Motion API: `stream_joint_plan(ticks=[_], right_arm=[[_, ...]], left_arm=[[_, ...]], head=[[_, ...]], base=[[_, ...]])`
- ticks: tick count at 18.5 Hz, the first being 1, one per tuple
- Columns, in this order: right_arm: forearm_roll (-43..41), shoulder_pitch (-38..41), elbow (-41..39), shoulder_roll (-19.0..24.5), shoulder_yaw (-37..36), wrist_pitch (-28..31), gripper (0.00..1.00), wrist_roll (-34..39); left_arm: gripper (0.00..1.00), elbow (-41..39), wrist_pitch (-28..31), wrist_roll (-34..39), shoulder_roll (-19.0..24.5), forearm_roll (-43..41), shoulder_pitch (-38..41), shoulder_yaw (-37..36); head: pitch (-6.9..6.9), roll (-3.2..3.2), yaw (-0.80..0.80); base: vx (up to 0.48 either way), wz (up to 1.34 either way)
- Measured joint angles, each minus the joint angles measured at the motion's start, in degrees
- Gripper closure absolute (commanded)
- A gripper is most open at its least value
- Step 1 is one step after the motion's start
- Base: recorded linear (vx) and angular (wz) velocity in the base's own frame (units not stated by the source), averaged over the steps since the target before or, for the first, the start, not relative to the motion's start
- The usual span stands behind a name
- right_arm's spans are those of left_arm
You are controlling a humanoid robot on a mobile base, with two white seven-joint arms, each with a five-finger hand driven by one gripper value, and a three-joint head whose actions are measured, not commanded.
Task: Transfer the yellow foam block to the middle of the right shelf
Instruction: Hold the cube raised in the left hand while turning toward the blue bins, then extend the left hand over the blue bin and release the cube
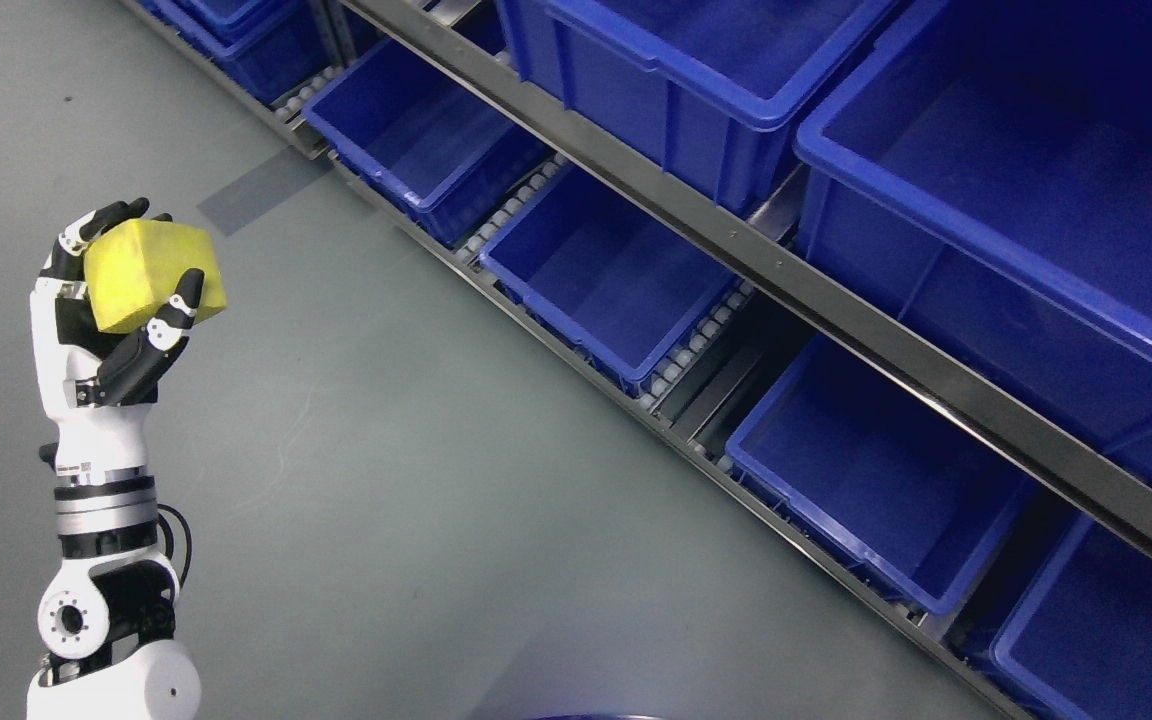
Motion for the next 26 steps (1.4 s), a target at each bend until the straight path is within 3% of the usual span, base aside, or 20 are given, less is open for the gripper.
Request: stream_joint_plan(ticks=[11, 14, 17, 21, 26], right_arm=[[0.0, 0.01, 0.0, 0.0, 0.0, 0.0, 0.0, 0.0], [0.0, 0.0, 0.0, 0.0, 0.0, 0.0, 0.0, 0.01], [0.0, 0.0, 0.0, 0.0, 0.0, 0.0, 0.0, 0.01], [0.0, 0.0, 0.0, 0.0, 0.0, 0.0, 0.0, 0.25], [0.0, 0.0, 0.0, 0.0, 0.0, 0.0, 0.0, 0.11]], left_arm=[[0.64, -0.76, -0.6, -4.37, 1.7, -0.03, -6.48, -1.99], [0.64, -0.89, -0.63, -5.78, 5.23, -0.03, -11.5, -2.38], [0.64, -0.36, 3.76, -9.05, 10.08, -0.47, -18.69, -3.81], [0.62, 3.59, 8.12, -16.64, 15.28, -8.0, -31.32, -8.36], [0.61, 11.3, 8.82, -25.41, 16.28, -22.46, -41.79, -14.19]], head=[[0.0, 0.0, 0.0], [0.0, 0.0, 0.0], [0.0, 0.0, 0.0], [0.0, 0.0, 0.0], [0.0, 0.0, 0.0]], base=[[0.159, -0.25], [0.065, -0.03], [0.06, 0.0], [0.048, -0.01], [0.018, 0.0]])
